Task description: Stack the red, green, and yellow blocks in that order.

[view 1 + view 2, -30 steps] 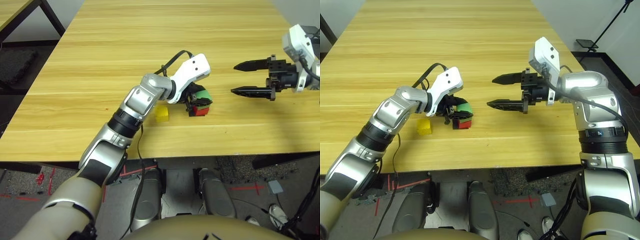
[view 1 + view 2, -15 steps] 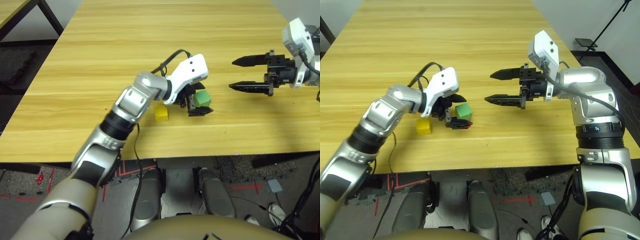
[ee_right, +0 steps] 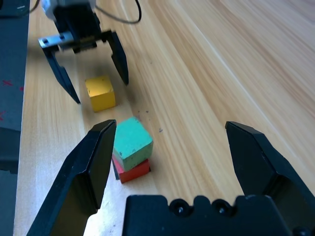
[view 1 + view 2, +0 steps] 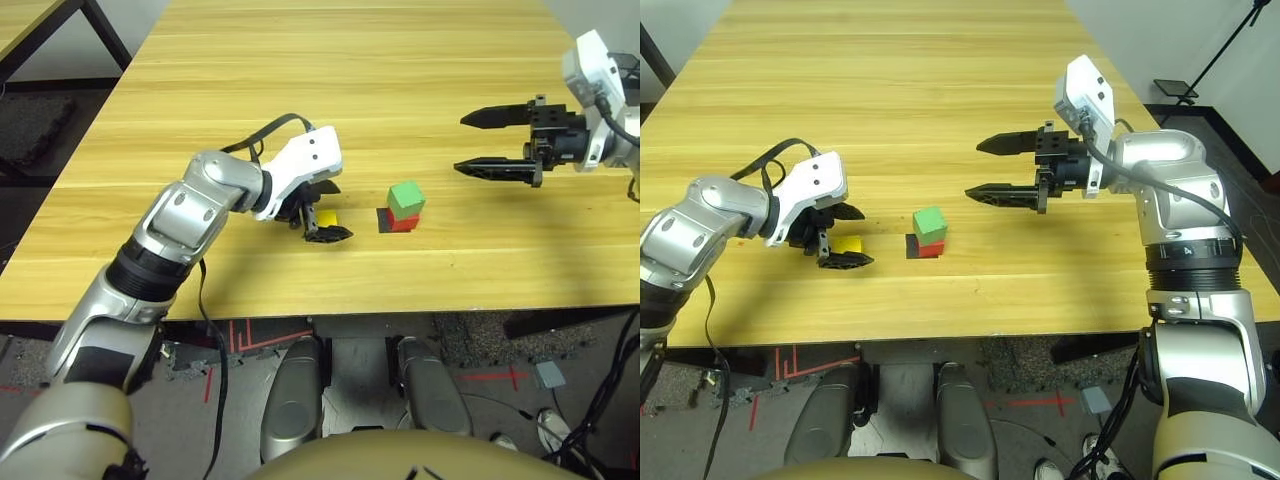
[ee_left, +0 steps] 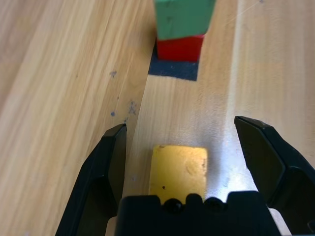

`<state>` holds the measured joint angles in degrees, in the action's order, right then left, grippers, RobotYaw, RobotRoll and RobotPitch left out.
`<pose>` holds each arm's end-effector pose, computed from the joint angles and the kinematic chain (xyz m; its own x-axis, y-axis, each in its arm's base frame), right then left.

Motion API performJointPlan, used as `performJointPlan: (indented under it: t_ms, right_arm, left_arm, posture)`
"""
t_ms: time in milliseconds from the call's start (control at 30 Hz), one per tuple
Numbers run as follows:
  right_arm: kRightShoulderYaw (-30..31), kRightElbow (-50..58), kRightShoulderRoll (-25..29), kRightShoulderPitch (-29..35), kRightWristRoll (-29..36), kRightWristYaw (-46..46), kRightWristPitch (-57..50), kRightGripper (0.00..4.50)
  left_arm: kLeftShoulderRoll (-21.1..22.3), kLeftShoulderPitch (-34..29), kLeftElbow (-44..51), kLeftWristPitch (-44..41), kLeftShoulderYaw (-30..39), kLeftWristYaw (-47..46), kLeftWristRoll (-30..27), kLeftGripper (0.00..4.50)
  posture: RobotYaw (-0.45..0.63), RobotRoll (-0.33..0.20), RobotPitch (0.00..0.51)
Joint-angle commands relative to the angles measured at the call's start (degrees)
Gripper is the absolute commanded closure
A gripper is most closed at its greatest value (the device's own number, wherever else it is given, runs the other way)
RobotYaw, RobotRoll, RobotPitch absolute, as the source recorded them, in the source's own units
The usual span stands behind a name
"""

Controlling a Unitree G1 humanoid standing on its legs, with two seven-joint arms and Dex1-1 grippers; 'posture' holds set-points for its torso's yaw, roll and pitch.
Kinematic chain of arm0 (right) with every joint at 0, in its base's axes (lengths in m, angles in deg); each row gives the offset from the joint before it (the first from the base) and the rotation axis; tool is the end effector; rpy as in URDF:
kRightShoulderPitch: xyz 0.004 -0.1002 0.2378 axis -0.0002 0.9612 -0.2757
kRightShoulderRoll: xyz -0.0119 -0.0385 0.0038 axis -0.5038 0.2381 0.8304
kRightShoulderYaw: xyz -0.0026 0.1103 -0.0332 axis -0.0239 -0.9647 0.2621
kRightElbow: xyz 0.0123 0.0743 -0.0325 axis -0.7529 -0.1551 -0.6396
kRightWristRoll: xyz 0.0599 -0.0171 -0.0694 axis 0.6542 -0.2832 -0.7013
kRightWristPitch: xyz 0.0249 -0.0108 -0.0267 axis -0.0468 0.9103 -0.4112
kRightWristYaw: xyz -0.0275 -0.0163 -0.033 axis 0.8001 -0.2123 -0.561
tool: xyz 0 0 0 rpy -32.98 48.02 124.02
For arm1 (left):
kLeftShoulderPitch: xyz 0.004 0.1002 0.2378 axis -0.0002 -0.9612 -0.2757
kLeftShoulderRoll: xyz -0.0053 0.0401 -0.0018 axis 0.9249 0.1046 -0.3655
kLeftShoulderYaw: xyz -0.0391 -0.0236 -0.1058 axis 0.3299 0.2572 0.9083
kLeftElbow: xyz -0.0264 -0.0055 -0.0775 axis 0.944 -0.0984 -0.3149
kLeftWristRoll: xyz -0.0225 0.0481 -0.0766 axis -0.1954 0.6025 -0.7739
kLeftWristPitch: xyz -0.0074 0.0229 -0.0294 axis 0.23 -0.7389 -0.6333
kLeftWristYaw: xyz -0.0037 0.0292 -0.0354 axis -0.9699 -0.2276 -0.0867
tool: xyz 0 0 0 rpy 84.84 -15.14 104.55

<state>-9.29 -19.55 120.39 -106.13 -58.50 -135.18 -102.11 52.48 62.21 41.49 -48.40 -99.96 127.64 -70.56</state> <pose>0.3058 -0.2700 0.2385 0.3209 0.9089 -0.2664 -0.9387 0.2678 -0.2169 0.2914 0.1841 0.1773 0.3150 -0.7215 -0.6166 0.9482 0.2668 0.1723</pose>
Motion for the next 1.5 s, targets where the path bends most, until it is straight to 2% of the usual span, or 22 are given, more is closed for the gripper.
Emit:
performJointPlan:
  t_ms: [33, 333, 433, 467, 633, 833, 933, 1067, 1267, 1500]
  right_arm:
    - [0.4, 0.0, 0.0, -0.6, -0.6, 0.0, 0.1, 0.0]
    - [0.1, 0.7, 0.3, -0.6, -0.3, 0.5, -0.8, 0.0]
    - [0.1, 1.1, 0.2, -0.3, -0.2, 0.7, -0.9, 0.0]
    - [0.1, 1.2, 0.2, -0.2, -0.2, 0.7, -1.0, 0.0]
    - [0.0, 1.1, 0.0, 0.0, -0.1, 1.0, -0.9, 0.0]
    - [-0.1, 0.7, 0.2, 0.4, -0.2, 0.8, -0.3, 0.0]
    - [-0.2, 1.1, 0.3, 1.1, -0.1, 0.7, -0.2, 0.0]
    - [-0.5, 2.3, 0.0, 2.3, 0.5, 1.2, -1.0, 0.0]
    - [-0.9, 4.3, -0.1, 3.7, 1.3, 1.7, -2.1, 0.0]
    - [-1.4, 5.8, 0.6, 4.8, 1.9, 2.1, -2.9, 0.0]
  left_arm:
    - [-0.1, -1.1, -2.4, 3.1, -1.7, 0.6, 1.8, 0.03]
    - [1.4, -4.0, -5.7, 8.2, -3.2, 2.7, 5.5, 0.03]
    - [1.1, -4.2, -5.4, 8.0, -2.2, 2.3, 5.5, 0.6]
    - [0.9, -4.0, -5.1, 7.8, -1.9, 2.2, 5.3, 1.04]
    - [-1.1, -0.2, -1.0, 1.9, 0.3, 0.7, 3.7, 2.52]
    - [-3.1, 8.0, 6.1, -12.1, 2.0, 0.4, -0.5, 2.52]
    - [-4.0, 12.8, 6.7, -18.4, 1.7, -0.3, -2.3, 2.52]
    - [-7.8, 17.2, 5.7, -25.3, 2.0, -1.7, -5.7, 2.52]
    - [-13.2, 19.5, 0.2, -24.0, -0.4, -5.2, -5.6, 2.52]
    - [-16.2, 19.7, -5.5, -20.0, -2.9, -7.6, -4.0, 2.52]
  posture:
    - [0.16, -0.078, 0.119]
    - [0.15, -0.081, 0.121]
    - [0.15, -0.079, 0.12]
    - [0.15, -0.078, 0.119]
    - [0.16, -0.073, 0.114]
    - [0.17, -0.053, 0.112]
    - [0.18, -0.037, 0.11]
    - [0.17, -0.025, 0.114]
    - [0.15, -0.022, 0.12]
    - [0.14, -0.02, 0.123]
